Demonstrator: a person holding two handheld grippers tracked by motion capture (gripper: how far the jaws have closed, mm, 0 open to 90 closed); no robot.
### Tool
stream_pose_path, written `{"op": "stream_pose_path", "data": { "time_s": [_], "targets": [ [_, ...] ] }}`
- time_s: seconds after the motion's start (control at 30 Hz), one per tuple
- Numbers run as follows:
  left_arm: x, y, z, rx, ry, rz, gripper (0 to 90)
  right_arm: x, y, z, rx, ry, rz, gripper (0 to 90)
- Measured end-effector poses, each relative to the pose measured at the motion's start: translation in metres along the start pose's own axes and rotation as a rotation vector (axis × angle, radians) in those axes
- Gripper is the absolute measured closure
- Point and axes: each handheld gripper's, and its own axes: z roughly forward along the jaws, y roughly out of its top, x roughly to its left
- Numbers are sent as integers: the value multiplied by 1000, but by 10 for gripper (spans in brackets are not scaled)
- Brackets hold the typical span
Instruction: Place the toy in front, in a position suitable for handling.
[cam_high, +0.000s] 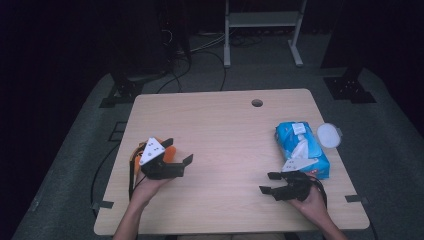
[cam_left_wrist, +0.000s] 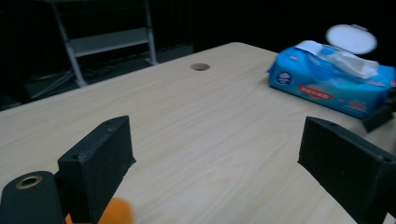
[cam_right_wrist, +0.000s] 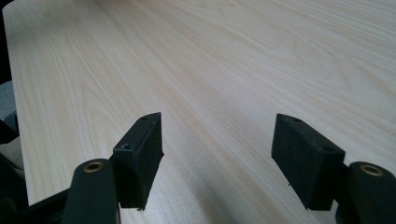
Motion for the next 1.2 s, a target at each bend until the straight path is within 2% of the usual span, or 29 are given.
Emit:
{"op": "stream_pose_path", "data": {
  "time_s": [0.03,0.1,0.13,0.27,0.3,0.4,0.47,0.6,0.63,0.93,0.97,1.03,1.13,1.2],
  "targets": [
    [10,1,-7,-4,20,-9,95,1,0,0,-1,0,-1,325],
    [19,-1,-14,-12,57,-24,95,1,0,1,4,1,-1,325],
    [19,-1,-14,-12,57,-24,95,1,0,1,4,1,-1,325],
    [40,-6,-28,-1,107,-51,95,2,0,1,11,4,-8,325],
    [48,-9,-33,-3,133,-64,97,2,0,1,11,6,-13,325],
    [56,-12,-37,-9,146,-76,120,2,0,2,14,6,-14,325],
    [61,-16,-40,3,166,-83,119,2,0,2,16,8,-13,325],
    [69,-26,-40,36,176,-93,120,3,0,2,21,7,-24,325],
    [73,-31,-39,46,181,-111,122,4,0,3,22,8,-28,325],
    [80,-46,-34,109,177,-127,146,6,0,2,27,11,-34,325],
    [81,-49,-32,127,176,-128,152,6,0,2,29,11,-35,326],
    [80,-52,-31,135,172,-118,165,6,0,2,31,11,-36,327],
    [80,-53,-31,135,165,-124,175,6,1,3,32,12,-37,327],
    [79,-55,-31,152,158,-113,228,7,1,3,36,11,-42,328]
  ]
}}
